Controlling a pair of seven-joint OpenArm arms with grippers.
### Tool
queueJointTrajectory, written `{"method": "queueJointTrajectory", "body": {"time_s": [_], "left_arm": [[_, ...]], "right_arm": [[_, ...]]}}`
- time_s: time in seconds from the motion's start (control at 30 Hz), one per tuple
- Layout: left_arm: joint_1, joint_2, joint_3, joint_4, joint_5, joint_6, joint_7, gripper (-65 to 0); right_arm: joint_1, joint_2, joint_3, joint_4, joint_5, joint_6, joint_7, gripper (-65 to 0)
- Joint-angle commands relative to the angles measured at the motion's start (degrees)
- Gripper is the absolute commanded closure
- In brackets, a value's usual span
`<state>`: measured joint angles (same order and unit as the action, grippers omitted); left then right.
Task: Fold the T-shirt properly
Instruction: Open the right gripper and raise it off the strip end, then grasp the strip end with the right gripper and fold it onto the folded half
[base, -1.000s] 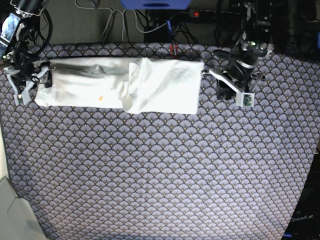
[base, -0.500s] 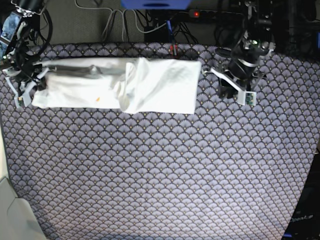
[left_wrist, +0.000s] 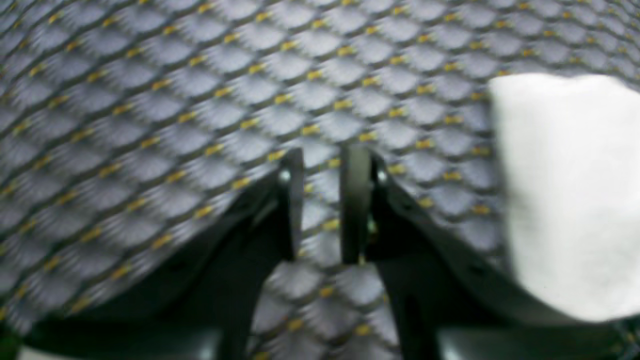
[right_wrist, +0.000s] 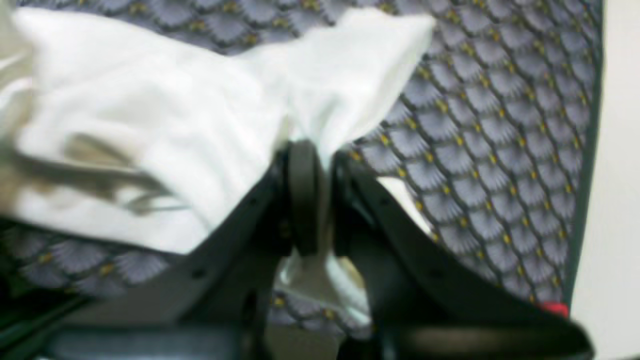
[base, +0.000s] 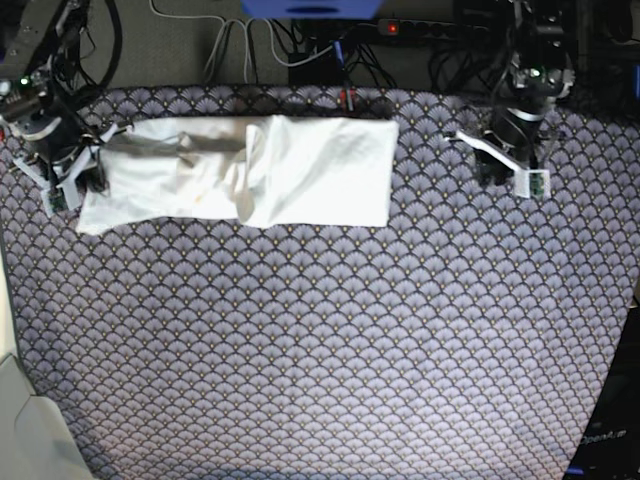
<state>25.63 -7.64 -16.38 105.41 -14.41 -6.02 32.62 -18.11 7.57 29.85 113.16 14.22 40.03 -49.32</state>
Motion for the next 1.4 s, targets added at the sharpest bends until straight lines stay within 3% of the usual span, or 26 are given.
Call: {"method": "queueJointTrajectory", "body": {"time_s": [0.0, 0.1, 0.37, 0.57, 0.83, 1.07, 1.37], "left_arm": [[0.4, -0.4, -0.8, 1.0, -0.2, -0.4, -1.3, -12.3], [1.1, -0.4, -2.8, 0.9, -0.3, -0.4, -1.3, -12.3], [4.1, -0.5, -7.3, 1.0, -0.3, -0.4, -1.3, -12.4], [5.5, -0.5, -9.7, 1.0, -0.2, -0.4, -1.3, -12.4], [6.6, -0.5, -9.7, 1.1, 0.0, -0.4, -1.3, -12.4], [7.9, -0.1, -9.7, 3.2, 0.0, -0.4, -1.3, -12.4], [9.1, 0.0, -9.8, 4.7, -0.2, -0.4, -1.3, -12.4]], "right_arm": [[-0.5, 0.6, -0.8, 1.2, 0.9, 0.0, 1.1, 0.0], [-0.9, 0.3, -4.0, 1.3, 1.2, 0.0, 1.1, 0.0], [-0.2, -7.1, -9.0, 2.9, 1.2, 0.0, 1.2, 0.0], [-0.2, -7.4, -15.3, 3.5, 1.8, 0.0, 1.5, 0.0], [-0.2, -7.3, -19.5, 3.5, 9.6, 0.0, 1.3, 0.0], [0.5, -7.6, -25.0, 3.1, 9.7, 0.0, 1.2, 0.0], [3.3, -7.6, -36.8, 1.8, 9.7, 0.0, 1.2, 0.0]]}}
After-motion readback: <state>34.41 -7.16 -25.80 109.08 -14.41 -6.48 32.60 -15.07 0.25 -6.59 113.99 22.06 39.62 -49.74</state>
